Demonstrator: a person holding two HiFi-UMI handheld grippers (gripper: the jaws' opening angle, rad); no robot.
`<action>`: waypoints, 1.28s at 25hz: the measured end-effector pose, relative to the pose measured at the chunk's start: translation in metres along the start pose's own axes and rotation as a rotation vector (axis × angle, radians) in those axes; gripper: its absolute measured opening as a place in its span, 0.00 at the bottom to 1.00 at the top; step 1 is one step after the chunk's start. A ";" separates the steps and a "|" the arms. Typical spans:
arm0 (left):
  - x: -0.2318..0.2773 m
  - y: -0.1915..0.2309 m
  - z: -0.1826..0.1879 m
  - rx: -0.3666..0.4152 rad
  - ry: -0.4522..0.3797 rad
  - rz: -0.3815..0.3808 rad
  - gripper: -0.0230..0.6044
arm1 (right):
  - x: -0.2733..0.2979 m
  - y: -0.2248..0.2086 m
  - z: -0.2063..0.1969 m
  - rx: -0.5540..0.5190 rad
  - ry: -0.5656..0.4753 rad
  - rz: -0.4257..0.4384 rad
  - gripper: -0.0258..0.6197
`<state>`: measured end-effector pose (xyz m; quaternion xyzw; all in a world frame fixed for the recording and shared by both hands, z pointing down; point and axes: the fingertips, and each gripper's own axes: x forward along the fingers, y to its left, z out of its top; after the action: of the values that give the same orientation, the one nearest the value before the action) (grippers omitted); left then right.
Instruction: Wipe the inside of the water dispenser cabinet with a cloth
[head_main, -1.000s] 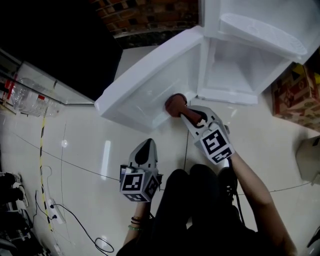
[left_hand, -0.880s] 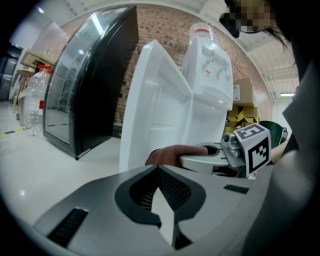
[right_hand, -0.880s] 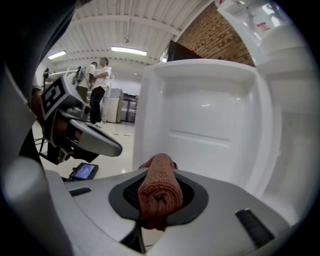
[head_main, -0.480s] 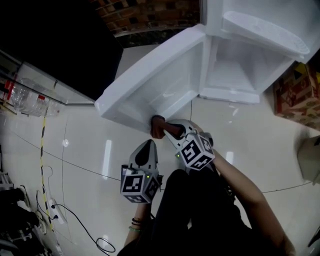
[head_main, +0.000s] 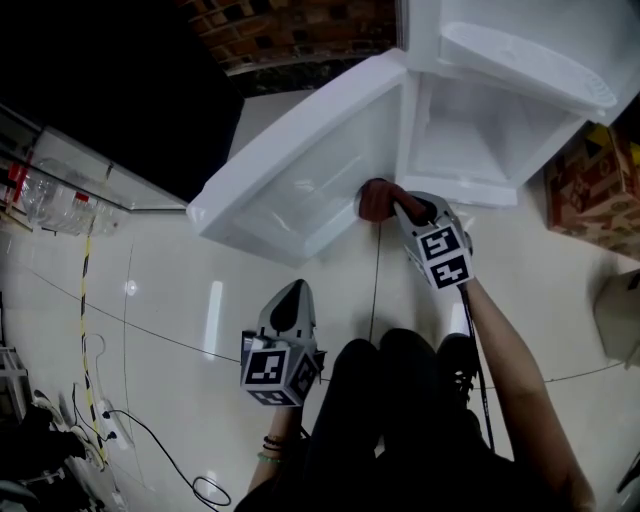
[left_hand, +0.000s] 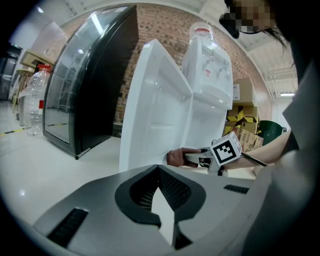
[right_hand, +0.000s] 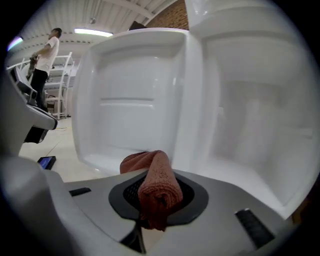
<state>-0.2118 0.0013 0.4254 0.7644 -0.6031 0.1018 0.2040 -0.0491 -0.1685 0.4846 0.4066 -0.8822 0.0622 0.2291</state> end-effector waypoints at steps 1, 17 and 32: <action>0.000 0.000 0.000 0.001 0.000 0.000 0.01 | -0.003 -0.012 -0.003 0.012 0.007 -0.024 0.16; 0.013 -0.030 0.016 0.043 -0.018 -0.059 0.01 | -0.047 -0.062 0.032 0.034 -0.141 -0.108 0.16; 0.027 -0.041 0.025 0.072 0.000 -0.073 0.01 | -0.137 -0.150 0.169 0.151 -0.510 -0.256 0.16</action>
<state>-0.1676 -0.0260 0.4057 0.7927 -0.5708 0.1159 0.1799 0.0805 -0.2233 0.2606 0.5329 -0.8458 -0.0059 -0.0252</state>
